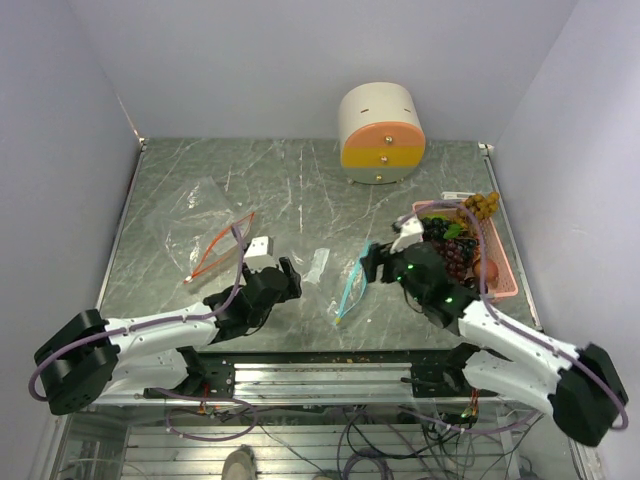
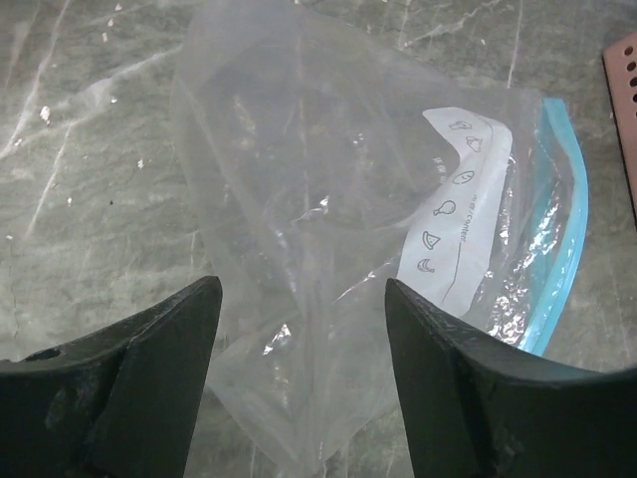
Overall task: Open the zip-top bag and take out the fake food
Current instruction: Move the zipper food storage bag to the center of the board.
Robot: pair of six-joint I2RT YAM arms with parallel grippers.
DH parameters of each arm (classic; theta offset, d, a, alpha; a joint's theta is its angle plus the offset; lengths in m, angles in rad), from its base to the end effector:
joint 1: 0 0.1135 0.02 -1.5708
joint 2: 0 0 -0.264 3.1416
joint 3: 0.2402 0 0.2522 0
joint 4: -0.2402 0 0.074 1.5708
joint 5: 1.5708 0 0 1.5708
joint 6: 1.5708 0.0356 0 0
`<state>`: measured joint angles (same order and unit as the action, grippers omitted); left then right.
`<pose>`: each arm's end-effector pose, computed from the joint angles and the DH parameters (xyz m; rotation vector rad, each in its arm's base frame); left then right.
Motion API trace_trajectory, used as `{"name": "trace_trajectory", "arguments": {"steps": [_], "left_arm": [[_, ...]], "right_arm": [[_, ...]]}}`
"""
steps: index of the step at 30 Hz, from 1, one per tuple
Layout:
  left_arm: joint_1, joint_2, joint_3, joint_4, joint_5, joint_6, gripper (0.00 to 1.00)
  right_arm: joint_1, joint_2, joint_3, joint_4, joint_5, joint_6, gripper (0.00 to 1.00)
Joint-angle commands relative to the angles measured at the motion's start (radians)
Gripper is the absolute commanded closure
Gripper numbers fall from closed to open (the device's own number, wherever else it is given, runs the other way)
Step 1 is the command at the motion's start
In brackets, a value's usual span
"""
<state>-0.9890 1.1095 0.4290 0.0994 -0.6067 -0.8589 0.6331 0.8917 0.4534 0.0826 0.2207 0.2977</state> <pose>0.1362 -0.1701 0.1857 -0.2119 2.0645 -0.4952 0.1686 0.1140 0.2314 -0.1759 1.9313 0.4119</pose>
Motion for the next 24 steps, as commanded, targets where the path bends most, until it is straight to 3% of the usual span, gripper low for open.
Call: {"name": "trace_trajectory", "arguments": {"steps": [1, 9, 17, 21, 24], "left_arm": [[0.006, -0.059, 0.036, -0.078, -0.058, -0.042, 0.19], [0.0, -0.259, 0.022, -0.168, -0.061, -0.028, 0.16], [-0.003, -0.367, 0.011, -0.288, -0.097, -0.043, 0.16], [-0.002, -0.397, 0.001, -0.322, -0.1, -0.047, 0.16], [-0.003, -0.422, -0.018, -0.346, -0.104, -0.045, 0.16]], "right_arm": [[0.163, 0.141, 0.0, 0.108, 0.047, 0.032, 0.29], [0.309, 0.483, -0.013, 0.358, 0.018, 0.175, 0.4], [0.316, 0.849, 0.356, 0.402, 0.07, 0.086, 0.58], [0.243, 0.985, 0.62, 0.314, 0.019, 0.055, 0.57], [0.189, 0.939, 0.661, 0.32, -0.016, 0.074, 0.48]]}}
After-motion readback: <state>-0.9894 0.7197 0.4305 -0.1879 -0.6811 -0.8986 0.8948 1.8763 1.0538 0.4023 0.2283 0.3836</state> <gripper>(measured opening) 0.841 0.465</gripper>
